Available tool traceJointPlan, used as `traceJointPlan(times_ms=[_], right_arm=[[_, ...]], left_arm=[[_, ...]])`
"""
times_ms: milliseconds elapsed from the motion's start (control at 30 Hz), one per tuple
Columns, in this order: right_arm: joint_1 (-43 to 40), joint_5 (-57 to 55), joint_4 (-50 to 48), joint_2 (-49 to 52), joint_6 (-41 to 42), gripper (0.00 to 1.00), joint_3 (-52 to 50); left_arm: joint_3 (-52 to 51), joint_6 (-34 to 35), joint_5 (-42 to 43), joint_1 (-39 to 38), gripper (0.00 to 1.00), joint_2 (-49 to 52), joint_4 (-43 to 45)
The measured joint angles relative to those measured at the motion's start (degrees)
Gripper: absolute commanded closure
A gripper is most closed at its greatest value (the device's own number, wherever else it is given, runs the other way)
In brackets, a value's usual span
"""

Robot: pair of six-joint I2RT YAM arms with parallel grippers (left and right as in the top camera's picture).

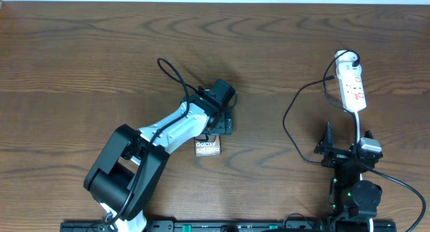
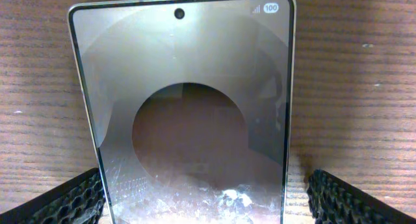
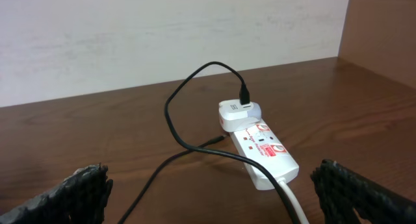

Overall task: Plug charger to phone and switch on socket
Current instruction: 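Close the left gripper on the phone's sides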

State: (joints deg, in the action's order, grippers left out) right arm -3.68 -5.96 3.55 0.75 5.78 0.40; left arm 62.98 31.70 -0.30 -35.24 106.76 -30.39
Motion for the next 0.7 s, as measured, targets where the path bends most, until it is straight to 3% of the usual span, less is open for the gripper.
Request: traceJointPlan(times_ms=[700], right_arm=[[-0.02, 0.00, 0.00, 0.00, 0.00, 0.01, 0.00]], left_arm=[[0.00, -3.28, 1.36, 0.13, 0.02, 0.11, -2.12]])
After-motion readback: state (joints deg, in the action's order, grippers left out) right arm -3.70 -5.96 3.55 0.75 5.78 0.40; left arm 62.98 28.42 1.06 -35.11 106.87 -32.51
